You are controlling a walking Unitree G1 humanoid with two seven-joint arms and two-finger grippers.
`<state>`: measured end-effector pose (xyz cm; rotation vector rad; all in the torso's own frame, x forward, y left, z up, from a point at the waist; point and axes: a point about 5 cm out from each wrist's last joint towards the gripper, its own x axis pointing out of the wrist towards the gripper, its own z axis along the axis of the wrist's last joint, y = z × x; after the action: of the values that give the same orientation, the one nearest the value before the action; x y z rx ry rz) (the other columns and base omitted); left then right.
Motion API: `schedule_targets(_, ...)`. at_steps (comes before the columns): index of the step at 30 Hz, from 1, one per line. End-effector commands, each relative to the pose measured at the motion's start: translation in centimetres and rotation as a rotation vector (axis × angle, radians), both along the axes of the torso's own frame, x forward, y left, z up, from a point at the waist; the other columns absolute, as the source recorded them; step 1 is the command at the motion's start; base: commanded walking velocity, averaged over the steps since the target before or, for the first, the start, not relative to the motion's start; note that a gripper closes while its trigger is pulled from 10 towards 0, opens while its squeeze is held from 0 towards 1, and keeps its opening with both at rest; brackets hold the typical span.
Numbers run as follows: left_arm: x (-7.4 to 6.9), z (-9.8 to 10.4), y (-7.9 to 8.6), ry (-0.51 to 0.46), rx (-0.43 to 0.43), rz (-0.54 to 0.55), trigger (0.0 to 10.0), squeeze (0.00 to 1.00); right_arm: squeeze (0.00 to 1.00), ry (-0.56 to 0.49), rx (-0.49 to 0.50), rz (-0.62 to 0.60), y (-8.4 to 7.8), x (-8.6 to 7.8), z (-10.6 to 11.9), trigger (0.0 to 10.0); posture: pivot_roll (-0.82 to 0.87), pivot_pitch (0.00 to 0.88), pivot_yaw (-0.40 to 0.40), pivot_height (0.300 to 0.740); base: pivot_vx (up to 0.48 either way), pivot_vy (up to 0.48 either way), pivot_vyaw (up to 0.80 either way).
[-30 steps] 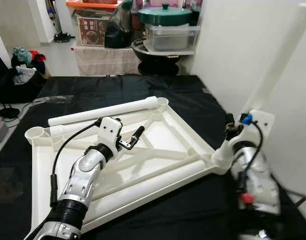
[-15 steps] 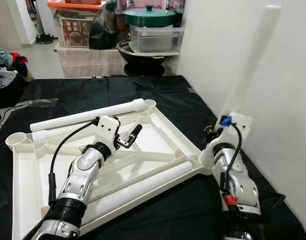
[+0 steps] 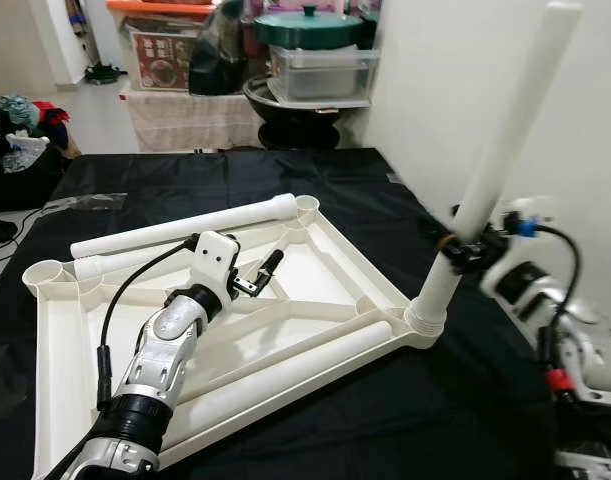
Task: Building children table
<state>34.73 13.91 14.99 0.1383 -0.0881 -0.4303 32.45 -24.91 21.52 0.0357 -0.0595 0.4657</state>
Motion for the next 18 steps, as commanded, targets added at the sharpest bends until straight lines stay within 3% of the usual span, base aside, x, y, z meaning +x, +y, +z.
schedule_targets(1,-0.1,-0.2,-0.1,0.002,0.011,-0.004,10.0,0.0,0.0,0.035,-0.027,0.047,-1.3,0.4,-0.2,10.0,0.05,0.0,-0.087,0.74,0.0,0.0,0.0)
schedule_targets(4,-0.1,-0.3,-0.1,0.003,0.01,-0.005,10.0,0.0,0.0,0.05,-0.031,0.08,-1.5,0.6,-0.2,10.0,0.05,0.0,-0.086,0.74,0.0,0.0,0.0)
schedule_targets(5,-0.1,-0.3,-0.1,0.003,0.009,-0.006,10.0,0.0,0.0,0.056,-0.031,0.103,-1.6,0.7,-0.2,7.7,0.05,0.0,-0.087,0.74,0.0,0.0,0.0)
schedule_targets(7,-0.1,-0.3,-0.1,0.003,0.009,-0.006,10.0,0.0,0.0,0.056,-0.031,0.103,-1.6,0.7,-0.2,7.7,0.05,0.0,-0.087,0.74,0.0,0.0,0.0)
schedule_targets(8,-0.1,-0.2,-0.2,0.002,0.008,-0.007,10.0,0.0,0.0,0.056,-0.02,0.111,-1.5,0.8,-0.2,1.3,0.04,0.0,-0.087,0.74,0.0,0.0,0.0)
schedule_targets(9,0.0,-0.2,-0.3,0.001,0.007,-0.009,10.0,0.0,0.0,0.096,-0.071,0.006,-2.0,1.4,-0.9,0.0,0.05,0.0,-0.087,0.74,0.0,0.0,0.0)
schedule_targets(10,0.0,-0.2,-0.3,0.001,0.007,-0.009,10.0,0.0,0.0,0.096,-0.071,0.006,-2.0,1.4,-0.9,0.0,0.05,0.0,-0.087,0.74,0.0,0.0,0.0)
schedule_targets(12,-0.1,-0.2,-0.3,0.0,0.007,-0.014,10.0,0.0,0.0,0.156,-0.09,-0.199,-3.5,2.0,-1.9,0.0,0.05,0.0,-0.087,0.74,0.0,0.0,0.0)
schedule_targets(14,-0.2,-0.2,-0.3,0.0,0.009,-0.014,10.0,0.0,0.0,0.163,-0.095,-0.264,-4.0,2.1,-2.0,0.0,0.05,0.0,-0.087,0.74,0.0,0.0,0.0)
schedule_targets(15,-0.2,-0.3,-0.1,0.003,0.013,-0.012,10.0,0.0,0.0,0.141,-0.067,-0.401,-4.9,2.1,-1.6,0.0,0.04,0.0,-0.081,0.74,0.0,0.0,0.0)
schedule_targets(16,-0.2,-0.3,-0.1,0.003,0.013,-0.012,10.0,0.0,0.0,0.141,-0.067,-0.401,-4.9,2.1,-1.6,0.0,0.04,0.0,-0.081,0.74,0.0,0.0,0.0)
schedule_targets(17,-0.2,-0.4,0.1,0.005,0.016,-0.009,10.0,0.0,0.0,0.124,-0.05,-0.495,-5.4,2.1,-1.4,0.0,0.04,0.0,-0.081,0.74,0.0,0.0,0.0)
schedule_targets(18,-0.2,-0.4,0.2,0.006,0.017,-0.008,10.0,0.0,0.0,0.084,0.008,-0.697,-6.2,1.7,-1.0,0.0,0.04,0.0,-0.083,0.74,0.0,0.0,0.0)
